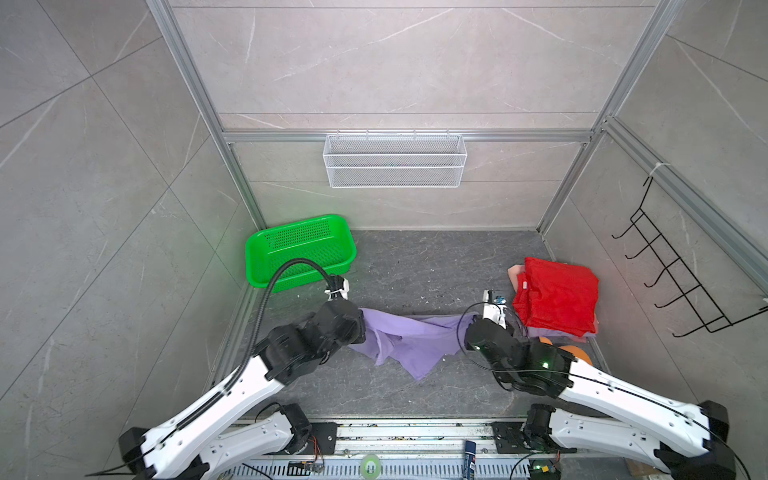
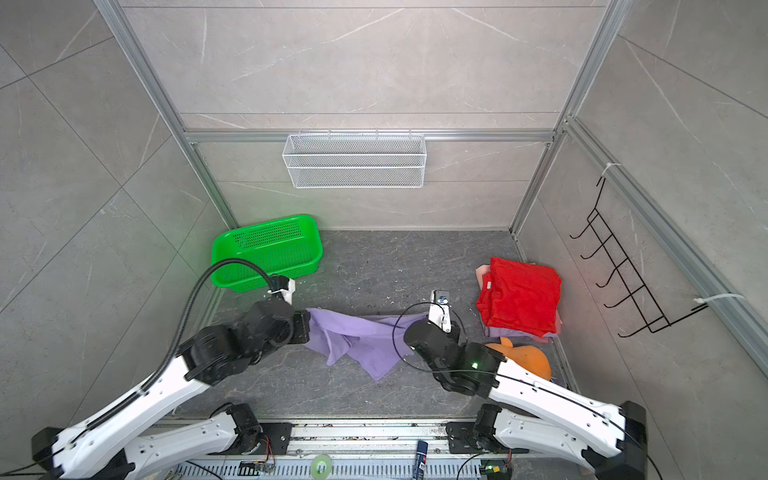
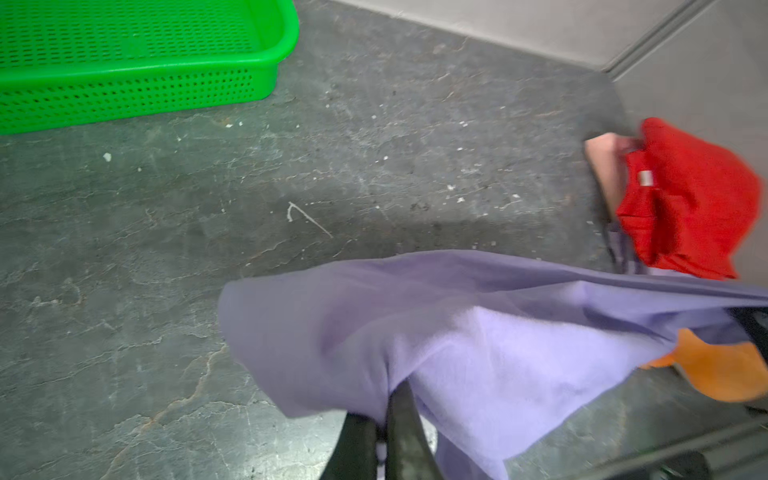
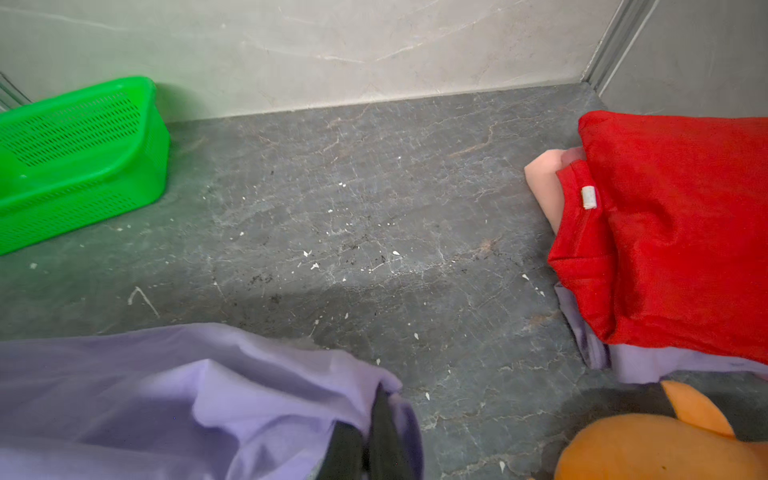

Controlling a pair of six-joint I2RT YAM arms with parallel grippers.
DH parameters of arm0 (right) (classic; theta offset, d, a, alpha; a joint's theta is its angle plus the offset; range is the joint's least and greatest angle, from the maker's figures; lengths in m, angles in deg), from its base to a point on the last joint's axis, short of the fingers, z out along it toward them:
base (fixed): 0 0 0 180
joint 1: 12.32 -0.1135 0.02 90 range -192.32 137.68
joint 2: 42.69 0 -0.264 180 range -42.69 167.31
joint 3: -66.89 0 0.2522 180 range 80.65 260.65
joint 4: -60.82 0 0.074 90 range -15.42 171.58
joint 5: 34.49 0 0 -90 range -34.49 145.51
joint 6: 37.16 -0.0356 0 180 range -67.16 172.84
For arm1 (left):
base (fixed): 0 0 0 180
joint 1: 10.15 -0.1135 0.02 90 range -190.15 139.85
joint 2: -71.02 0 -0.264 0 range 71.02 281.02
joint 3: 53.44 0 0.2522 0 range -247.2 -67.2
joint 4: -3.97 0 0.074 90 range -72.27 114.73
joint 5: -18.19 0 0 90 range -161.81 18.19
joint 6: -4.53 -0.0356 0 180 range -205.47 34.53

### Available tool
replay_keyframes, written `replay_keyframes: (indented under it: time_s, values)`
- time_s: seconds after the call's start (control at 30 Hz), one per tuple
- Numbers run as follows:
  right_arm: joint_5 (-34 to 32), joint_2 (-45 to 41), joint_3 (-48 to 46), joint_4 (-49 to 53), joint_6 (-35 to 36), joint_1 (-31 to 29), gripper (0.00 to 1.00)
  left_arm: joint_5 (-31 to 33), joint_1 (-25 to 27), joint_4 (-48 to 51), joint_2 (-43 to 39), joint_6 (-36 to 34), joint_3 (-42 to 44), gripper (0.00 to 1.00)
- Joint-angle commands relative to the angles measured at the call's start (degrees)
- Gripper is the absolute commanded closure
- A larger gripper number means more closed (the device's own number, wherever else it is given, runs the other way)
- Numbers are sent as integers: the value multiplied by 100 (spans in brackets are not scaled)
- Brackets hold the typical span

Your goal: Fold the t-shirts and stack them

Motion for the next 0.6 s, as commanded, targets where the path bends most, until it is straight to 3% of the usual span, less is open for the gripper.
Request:
replay_keyframes:
  time_s: [0.0,0.1,0.2,0.23,0.33,0.37,0.43,0.57]
  values:
    - [-350,476,283,-511,354,193,100,-485,-665,-477,369,-466,-149,100]
    - [-214,1043,359,-864,404,553,100,-1613,-1506,-1148,890,-800,-88,100]
    - [290,1549,283,-1521,448,1133,100,-2263,-2046,-1558,1553,-1096,-274,96]
    - [498,1722,283,-1719,444,1352,100,-2333,-2133,-1577,1782,-1202,-400,91]
    - [1050,2327,403,-2245,524,1970,100,-2144,-2292,-1358,2620,-1596,-972,58]
    - [1202,2547,531,-2329,628,2125,96,-1852,-2306,-1154,2896,-1666,-1218,50]
    - [1251,2854,797,-2290,770,2265,74,-1300,-2302,-839,3224,-1731,-1583,41]
    - [1457,2752,913,-2240,941,2277,49,-1302,-2293,-892,3001,-1778,-1584,38]
